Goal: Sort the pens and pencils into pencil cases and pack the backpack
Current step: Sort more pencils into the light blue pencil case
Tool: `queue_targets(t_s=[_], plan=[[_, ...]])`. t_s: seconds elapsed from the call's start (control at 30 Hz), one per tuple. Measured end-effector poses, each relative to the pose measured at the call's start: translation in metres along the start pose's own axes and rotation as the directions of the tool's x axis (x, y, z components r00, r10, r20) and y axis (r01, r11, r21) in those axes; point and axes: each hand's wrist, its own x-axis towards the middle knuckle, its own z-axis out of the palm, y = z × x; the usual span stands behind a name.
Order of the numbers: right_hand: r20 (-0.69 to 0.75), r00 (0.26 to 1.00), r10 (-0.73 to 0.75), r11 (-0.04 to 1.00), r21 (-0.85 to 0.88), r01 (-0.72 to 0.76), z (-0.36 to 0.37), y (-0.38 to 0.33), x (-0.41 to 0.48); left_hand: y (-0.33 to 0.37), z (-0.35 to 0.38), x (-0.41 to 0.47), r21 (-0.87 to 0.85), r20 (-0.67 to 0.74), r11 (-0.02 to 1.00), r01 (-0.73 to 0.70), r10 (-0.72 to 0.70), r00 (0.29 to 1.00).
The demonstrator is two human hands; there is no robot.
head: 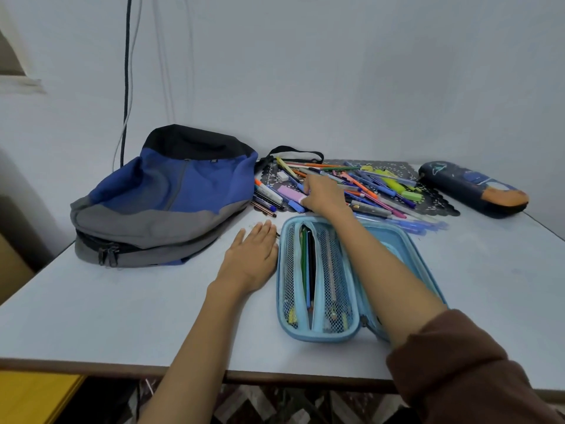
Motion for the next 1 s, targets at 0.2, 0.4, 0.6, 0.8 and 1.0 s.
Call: queue_targets(t_s=[0.2,0.4,0.6,0.8,1.0], plan=[[-0.129,0.984,0.126,0.786,0.618,-0.020,-0.039,-0.005,-0.011,0.001,0.000,0.000,-0.014,-0.002,1.000,0.003,-0.003,1.000],[-0.030,0.999,-0.022,0.638,0.769,0.037,-0.084,-0.020,-0.037,-0.001,0.001,0.000,-0.075,-0.044,0.997,-0.001,-0.002,0.999],[0.197,0.970,-0.141,0.609,0.790,-0.072,-0.094,-0.023,-0.054,-0.002,0.003,-0.001,-0.093,-0.090,0.995,-0.022,0.013,0.996],[0.302,0.937,-0.176,0.681,0.725,-0.106,-0.086,-0.020,-0.067,-0.002,0.001,-0.001,-0.108,-0.073,0.994,-0.011,0.003,0.997],[0.236,0.965,-0.116,0.764,0.642,-0.065,-0.076,-0.019,-0.069,-0.001,0.001,0.000,-0.115,-0.080,0.993,-0.011,0.002,0.997]])
